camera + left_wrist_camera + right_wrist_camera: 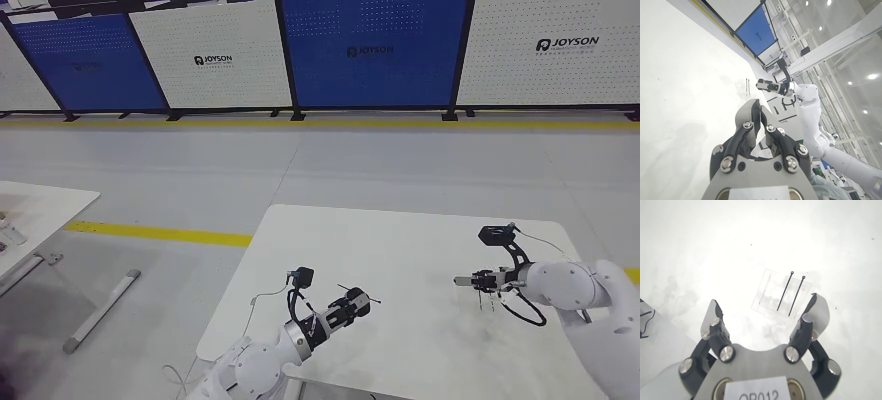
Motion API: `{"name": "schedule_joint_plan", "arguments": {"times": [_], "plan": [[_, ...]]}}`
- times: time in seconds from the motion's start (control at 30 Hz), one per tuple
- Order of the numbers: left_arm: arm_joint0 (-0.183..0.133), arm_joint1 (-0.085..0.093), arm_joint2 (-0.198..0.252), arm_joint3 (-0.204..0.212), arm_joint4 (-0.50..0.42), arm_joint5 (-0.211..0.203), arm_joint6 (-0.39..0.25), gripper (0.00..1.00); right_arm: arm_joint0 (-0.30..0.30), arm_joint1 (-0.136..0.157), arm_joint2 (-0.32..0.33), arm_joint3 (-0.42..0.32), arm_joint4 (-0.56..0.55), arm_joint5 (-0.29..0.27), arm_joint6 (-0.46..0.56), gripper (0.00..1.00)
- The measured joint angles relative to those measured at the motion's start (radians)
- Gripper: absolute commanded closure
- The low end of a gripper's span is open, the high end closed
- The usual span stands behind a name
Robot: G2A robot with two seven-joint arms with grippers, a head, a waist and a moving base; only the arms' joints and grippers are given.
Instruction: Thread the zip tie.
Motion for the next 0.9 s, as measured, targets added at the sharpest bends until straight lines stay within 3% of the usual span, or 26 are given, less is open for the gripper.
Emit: {"name": "schedule_joint_plan", "arguments": {"times": [0.37,0.4,0.43,0.67,0.9], "plan": [[0.0,0.0,0.0,0.0,0.0,0.0,0.0,1.0,0.003,0.001,-0.007,0.002,-0.028,-0.014,0.014,0.0],[0.0,0.0,0.0,0.0,0.0,0.0,0.0,1.0,0.007,0.0,-0.009,0.006,-0.027,-0.012,0.021,0.14],[0.0,0.0,0.0,0.0,0.0,0.0,0.0,1.0,0.012,-0.001,-0.01,0.013,-0.025,-0.011,0.029,0.49],[0.0,0.0,0.0,0.0,0.0,0.0,0.0,1.0,0.073,-0.02,-0.045,0.118,0.008,-0.015,0.047,0.61],[0.0,0.0,0.0,0.0,0.0,0.0,0.0,1.0,0.098,-0.03,-0.067,0.156,0.004,0.002,0.052,0.6]]}}
